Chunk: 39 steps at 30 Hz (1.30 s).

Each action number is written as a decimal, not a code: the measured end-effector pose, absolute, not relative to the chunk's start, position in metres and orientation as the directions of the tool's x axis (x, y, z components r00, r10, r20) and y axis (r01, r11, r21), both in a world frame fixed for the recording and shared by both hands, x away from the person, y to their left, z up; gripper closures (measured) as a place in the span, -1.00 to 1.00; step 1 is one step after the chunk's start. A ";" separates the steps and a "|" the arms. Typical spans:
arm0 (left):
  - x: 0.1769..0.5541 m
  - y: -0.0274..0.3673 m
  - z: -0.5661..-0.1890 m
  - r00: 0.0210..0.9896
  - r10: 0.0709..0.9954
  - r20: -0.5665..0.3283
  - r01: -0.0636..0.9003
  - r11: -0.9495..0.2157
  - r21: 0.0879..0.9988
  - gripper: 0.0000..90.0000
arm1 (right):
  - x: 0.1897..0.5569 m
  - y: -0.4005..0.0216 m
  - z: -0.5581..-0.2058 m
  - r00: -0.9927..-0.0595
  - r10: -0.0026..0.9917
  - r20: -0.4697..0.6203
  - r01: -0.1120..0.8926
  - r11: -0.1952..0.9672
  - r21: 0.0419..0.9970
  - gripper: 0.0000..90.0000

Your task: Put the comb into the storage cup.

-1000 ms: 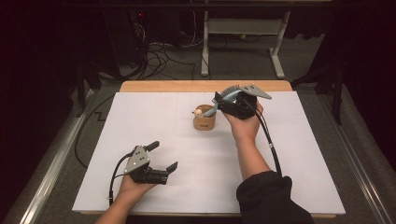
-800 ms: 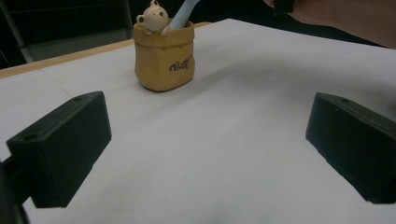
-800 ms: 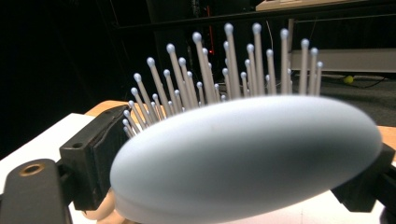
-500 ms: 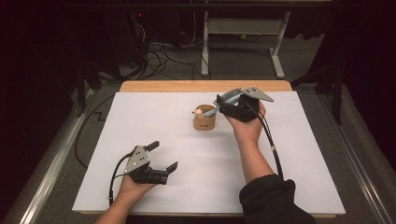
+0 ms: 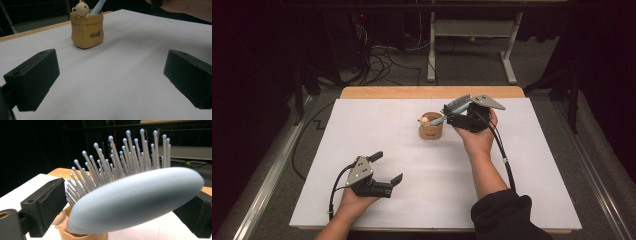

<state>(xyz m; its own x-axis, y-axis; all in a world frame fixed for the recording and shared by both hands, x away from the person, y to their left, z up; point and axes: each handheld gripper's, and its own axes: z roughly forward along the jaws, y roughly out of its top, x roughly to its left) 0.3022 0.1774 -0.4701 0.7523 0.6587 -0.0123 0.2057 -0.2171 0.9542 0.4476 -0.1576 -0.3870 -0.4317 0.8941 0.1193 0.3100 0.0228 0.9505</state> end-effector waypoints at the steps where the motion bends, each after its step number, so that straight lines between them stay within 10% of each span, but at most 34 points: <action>1: 0.302 0.177 -0.470 0.752 0.659 -0.013 0.205 -0.217 0.954 -0.98 | 0.448 -0.158 -0.387 -0.431 0.894 0.118 0.312 0.025 0.950 -0.95; 39: 0.304 0.180 -0.469 0.749 0.662 -0.014 0.209 -0.215 0.954 -0.98 | 0.412 -0.165 -0.394 -0.473 0.880 0.048 0.322 0.122 0.939 -1.00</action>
